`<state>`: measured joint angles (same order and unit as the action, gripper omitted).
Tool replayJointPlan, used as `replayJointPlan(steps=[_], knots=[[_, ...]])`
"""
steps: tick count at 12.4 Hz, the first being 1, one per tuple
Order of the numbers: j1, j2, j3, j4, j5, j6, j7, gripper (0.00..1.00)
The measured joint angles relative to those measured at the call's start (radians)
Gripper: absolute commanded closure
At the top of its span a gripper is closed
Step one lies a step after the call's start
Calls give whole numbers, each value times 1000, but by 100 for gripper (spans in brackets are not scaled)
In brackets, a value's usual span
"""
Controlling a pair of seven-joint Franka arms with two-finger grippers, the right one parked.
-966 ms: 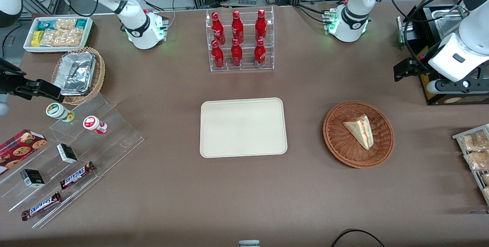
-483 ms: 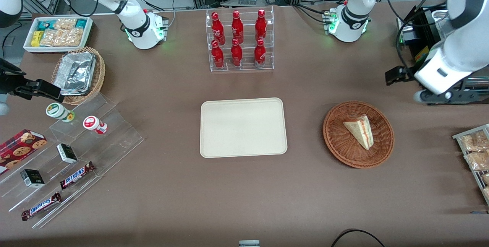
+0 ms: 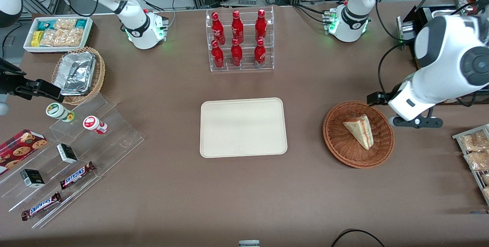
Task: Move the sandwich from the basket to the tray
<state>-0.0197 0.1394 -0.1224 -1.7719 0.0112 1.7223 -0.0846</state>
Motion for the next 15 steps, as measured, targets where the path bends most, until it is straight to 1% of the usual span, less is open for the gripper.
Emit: replayJointPlan(steps=[11, 15], knots=[[1, 75, 7, -256, 0, 419, -1, 0], [3, 75, 14, -282, 0, 434, -12, 0]])
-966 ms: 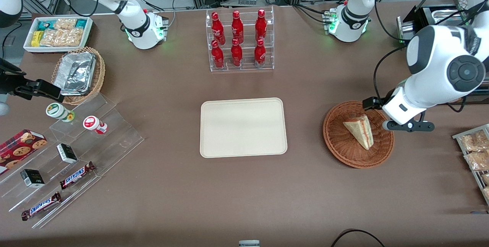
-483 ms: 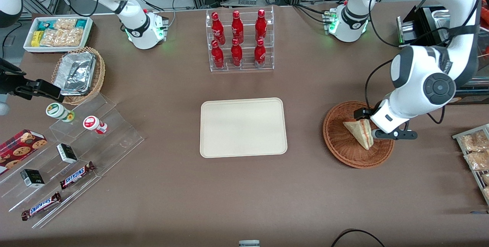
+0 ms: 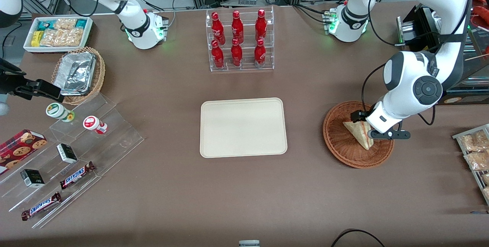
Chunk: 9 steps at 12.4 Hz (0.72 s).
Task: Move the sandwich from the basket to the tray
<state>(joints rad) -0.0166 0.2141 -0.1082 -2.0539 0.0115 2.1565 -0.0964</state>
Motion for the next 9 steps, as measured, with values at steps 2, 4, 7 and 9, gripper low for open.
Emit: replayJointPlan(steps=[2, 4, 7, 9], knots=[[2, -1, 2, -2, 0, 5, -85, 0], [2, -2, 2, -13, 0, 26, -203, 0], [2, -10, 3, -52, 0, 97, -418, 0], [2, -16, 3, -80, 0, 128, -552, 0]])
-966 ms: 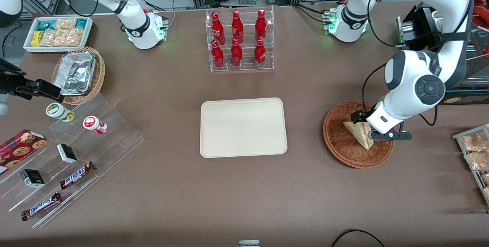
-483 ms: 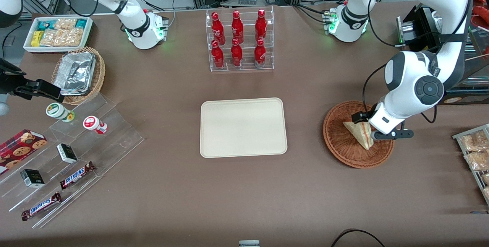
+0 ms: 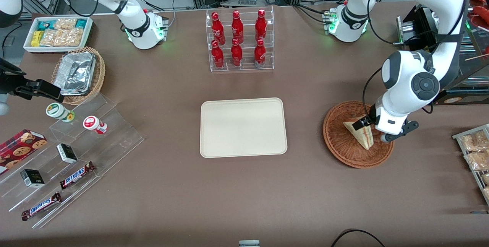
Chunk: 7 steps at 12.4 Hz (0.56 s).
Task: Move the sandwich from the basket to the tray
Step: 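Lower the open left gripper onto the wrapped sandwich in the basket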
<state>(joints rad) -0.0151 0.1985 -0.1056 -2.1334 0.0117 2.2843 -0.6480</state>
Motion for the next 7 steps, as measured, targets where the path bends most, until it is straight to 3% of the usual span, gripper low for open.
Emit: replayJointPlan(steps=[7], knots=[[0, -31, 0, -32, 0, 6, -93, 0]])
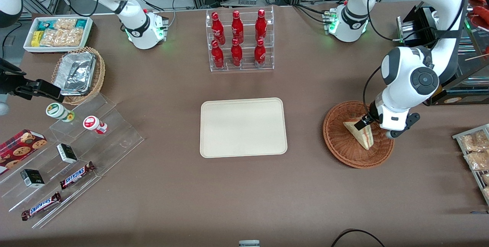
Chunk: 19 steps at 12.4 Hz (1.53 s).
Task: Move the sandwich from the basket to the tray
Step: 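Lower the open left gripper onto the wrapped sandwich in the basket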
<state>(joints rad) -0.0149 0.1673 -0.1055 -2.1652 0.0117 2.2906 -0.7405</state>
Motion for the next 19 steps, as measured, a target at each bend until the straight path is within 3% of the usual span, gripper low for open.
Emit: replayJointPlan(steps=[13, 14, 15, 16, 18, 19], knots=[[7, 80, 2, -44, 0, 134, -6, 1], [7, 84, 2, -44, 0, 137, -6, 6], [7, 86, 2, -44, 0, 138, -7, 28], [7, 87, 2, -44, 0, 139, -8, 57], [7, 87, 2, -46, 0, 139, -22, 98], [7, 87, 2, -47, 0, 139, -25, 100]])
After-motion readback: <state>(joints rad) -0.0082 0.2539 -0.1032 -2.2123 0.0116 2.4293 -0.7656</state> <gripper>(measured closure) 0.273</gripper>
